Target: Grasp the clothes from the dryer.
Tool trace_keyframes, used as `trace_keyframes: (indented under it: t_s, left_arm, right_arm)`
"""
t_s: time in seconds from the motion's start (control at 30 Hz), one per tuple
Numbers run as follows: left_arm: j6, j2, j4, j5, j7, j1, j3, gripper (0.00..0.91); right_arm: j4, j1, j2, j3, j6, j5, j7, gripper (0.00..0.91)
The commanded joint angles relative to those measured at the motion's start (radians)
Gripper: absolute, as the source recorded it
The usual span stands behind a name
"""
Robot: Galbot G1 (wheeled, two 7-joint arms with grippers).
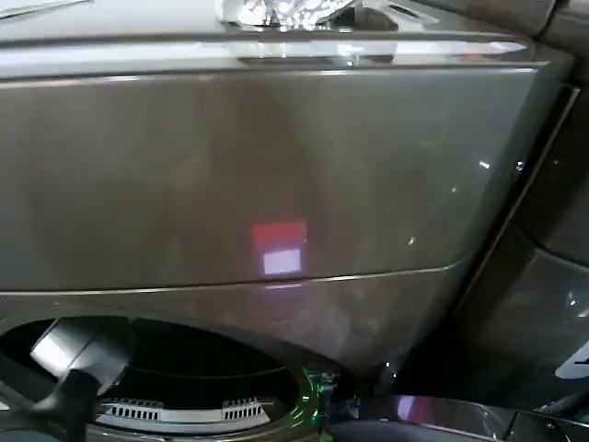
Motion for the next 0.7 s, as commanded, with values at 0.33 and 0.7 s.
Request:
trace_keyframes:
  t_s: [0.33, 0.7]
  left_arm:
    - [-0.001, 0.001, 0.01, -0.008, -0.011, -0.004, -0.001, 0.0]
    - [0.022, -0.009, -0.015, -0.113, -0.077, 0.016, -0.047, 0.0]
  right_arm:
    - [-0.001, 0.01, 0.005, -0.006, 0.003, 0.0, -0.002, 0.907]
    - [-0.008, 0.016, 0.002, -0.008, 0.006, -0.002, -0.002, 0.907]
